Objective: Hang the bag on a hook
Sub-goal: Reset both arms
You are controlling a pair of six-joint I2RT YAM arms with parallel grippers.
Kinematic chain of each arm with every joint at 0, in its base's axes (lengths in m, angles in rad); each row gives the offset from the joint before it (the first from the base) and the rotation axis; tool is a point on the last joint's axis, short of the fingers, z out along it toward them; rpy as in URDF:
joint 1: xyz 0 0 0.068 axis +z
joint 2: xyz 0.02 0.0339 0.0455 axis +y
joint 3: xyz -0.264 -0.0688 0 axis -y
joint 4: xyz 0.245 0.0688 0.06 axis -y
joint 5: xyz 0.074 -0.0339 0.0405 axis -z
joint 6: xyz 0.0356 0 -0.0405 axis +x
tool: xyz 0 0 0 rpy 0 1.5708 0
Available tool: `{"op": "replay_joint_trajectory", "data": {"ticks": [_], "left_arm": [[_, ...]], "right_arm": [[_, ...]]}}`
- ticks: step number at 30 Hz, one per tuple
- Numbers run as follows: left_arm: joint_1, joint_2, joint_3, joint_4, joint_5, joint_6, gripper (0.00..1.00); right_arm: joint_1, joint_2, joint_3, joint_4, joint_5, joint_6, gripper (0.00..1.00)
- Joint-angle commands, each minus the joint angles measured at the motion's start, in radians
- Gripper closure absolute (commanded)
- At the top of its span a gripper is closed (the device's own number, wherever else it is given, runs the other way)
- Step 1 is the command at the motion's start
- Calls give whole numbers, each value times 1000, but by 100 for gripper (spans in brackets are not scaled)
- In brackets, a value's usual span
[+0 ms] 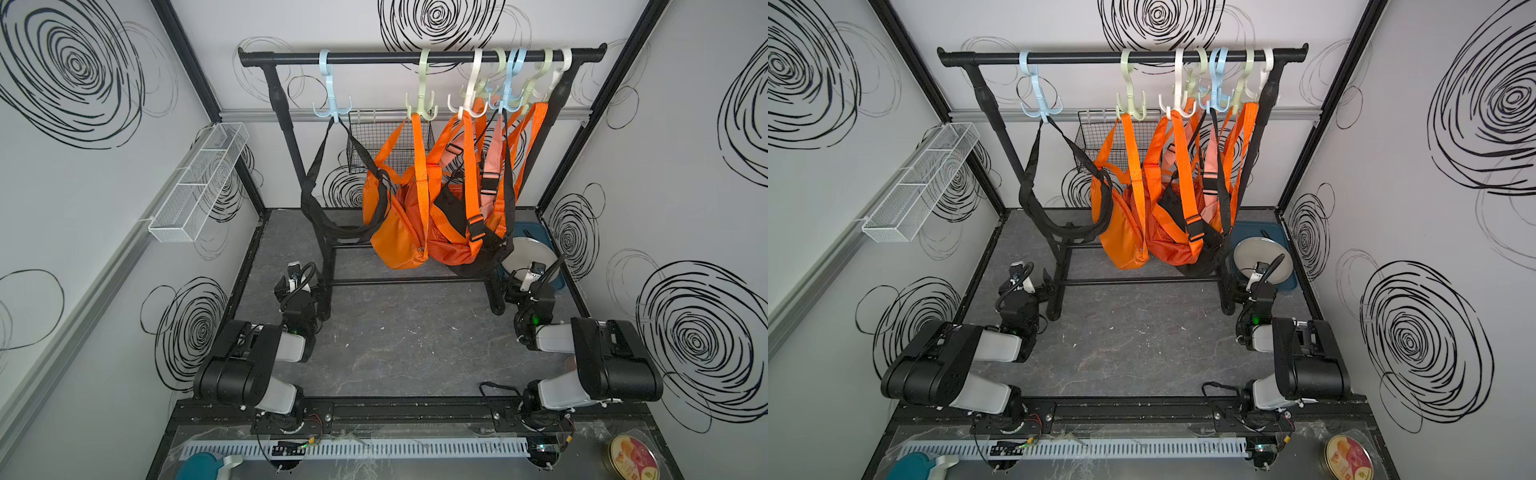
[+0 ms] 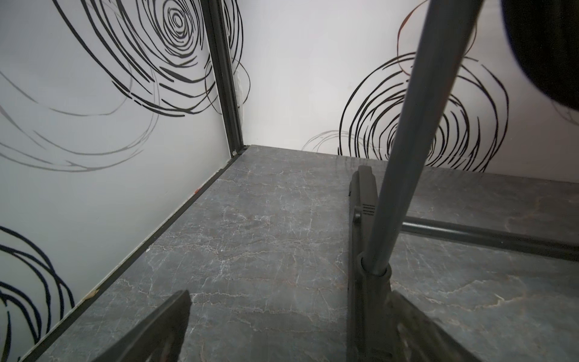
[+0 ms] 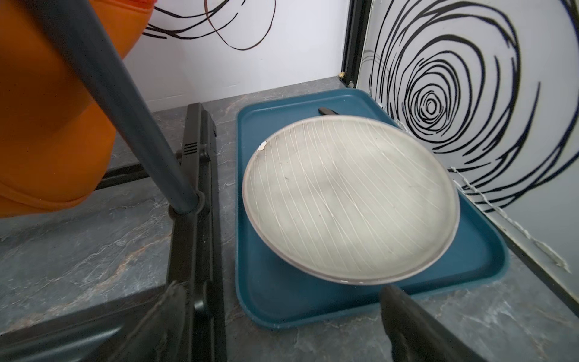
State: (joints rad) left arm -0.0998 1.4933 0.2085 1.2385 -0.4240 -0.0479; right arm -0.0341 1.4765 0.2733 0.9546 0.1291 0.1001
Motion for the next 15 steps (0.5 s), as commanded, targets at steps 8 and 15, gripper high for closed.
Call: {"op": "replay_joint_trajectory", "data": {"ticks": [8,15], "left_arm": [[-65,18,-53,203,-55,79,1],[-62,16,-49,193,-50,77,1]], "right_arm": [[8,-14,25,3,14,3,0],[4,-17,23,6,1,3,0]]}}
